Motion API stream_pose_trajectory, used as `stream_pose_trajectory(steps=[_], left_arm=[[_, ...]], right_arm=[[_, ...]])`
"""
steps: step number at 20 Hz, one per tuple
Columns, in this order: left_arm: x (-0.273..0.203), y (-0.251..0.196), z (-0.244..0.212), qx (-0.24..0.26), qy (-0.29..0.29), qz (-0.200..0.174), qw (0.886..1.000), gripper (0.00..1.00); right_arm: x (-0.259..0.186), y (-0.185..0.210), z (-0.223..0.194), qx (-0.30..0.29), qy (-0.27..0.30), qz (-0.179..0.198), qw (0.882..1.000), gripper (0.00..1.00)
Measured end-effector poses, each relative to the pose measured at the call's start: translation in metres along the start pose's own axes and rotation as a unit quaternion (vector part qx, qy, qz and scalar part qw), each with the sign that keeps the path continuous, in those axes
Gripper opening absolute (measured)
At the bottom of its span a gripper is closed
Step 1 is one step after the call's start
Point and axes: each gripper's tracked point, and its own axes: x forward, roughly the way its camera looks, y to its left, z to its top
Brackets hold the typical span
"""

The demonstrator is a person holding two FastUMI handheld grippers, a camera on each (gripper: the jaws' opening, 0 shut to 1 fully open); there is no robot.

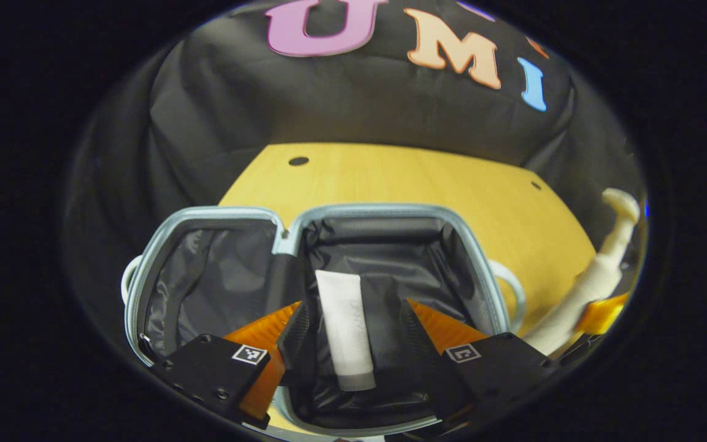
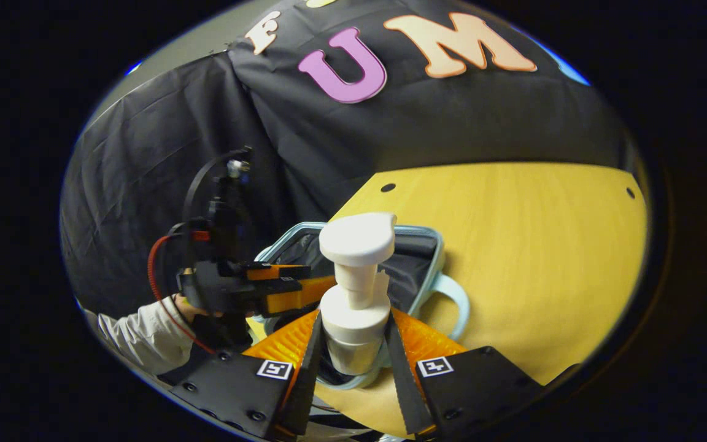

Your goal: First open the suitcase, pack the skin care products into it, and then close the suitcase.

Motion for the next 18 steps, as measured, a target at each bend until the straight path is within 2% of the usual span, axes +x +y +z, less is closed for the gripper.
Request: stream_pose_trajectory(steps=[2, 3, 6, 8, 9, 11, 12, 13, 14, 18], left_arm=[[-0.020, 0.031, 0.013, -0.014, -0.020, 0.013, 1.000, 0.90], [-0.029, 0.050, 0.017, -0.021, -0.030, 0.024, 0.999, 0.91], [-0.059, 0.112, 0.023, -0.044, -0.056, 0.068, 0.995, 0.89], [-0.070, 0.150, 0.013, -0.063, -0.059, 0.093, 0.992, 0.90], [-0.074, 0.170, 0.005, -0.076, -0.055, 0.109, 0.990, 0.90], [-0.078, 0.201, -0.004, -0.098, -0.054, 0.129, 0.985, 0.90], [-0.081, 0.214, -0.007, -0.109, -0.051, 0.137, 0.983, 0.90], [-0.079, 0.230, -0.012, -0.119, -0.047, 0.146, 0.981, 0.90], [-0.076, 0.245, -0.017, -0.126, -0.042, 0.154, 0.979, 0.90], [-0.051, 0.301, -0.029, -0.141, -0.017, 0.172, 0.975, 0.90]], right_arm=[[0.027, -0.005, -0.017, 0.001, 0.032, -0.017, 0.999, 0.55], [0.038, -0.003, -0.023, -0.001, 0.044, -0.027, 0.999, 0.59], [0.068, 0.002, -0.029, 0.000, 0.066, -0.042, 0.997, 0.59], [0.086, -0.002, -0.030, 0.001, 0.076, -0.064, 0.995, 0.59], [0.095, -0.006, -0.033, -0.003, 0.082, -0.080, 0.993, 0.55], [0.106, -0.015, -0.039, -0.010, 0.094, -0.104, 0.990, 0.57], [0.107, -0.015, -0.036, -0.007, 0.092, -0.106, 0.990, 0.55], [0.104, -0.011, -0.035, -0.003, 0.092, -0.106, 0.990, 0.69], [0.101, -0.009, -0.033, -0.001, 0.090, -0.106, 0.990, 0.71], [0.091, -0.004, -0.019, -0.009, 0.061, -0.110, 0.992, 0.98]])
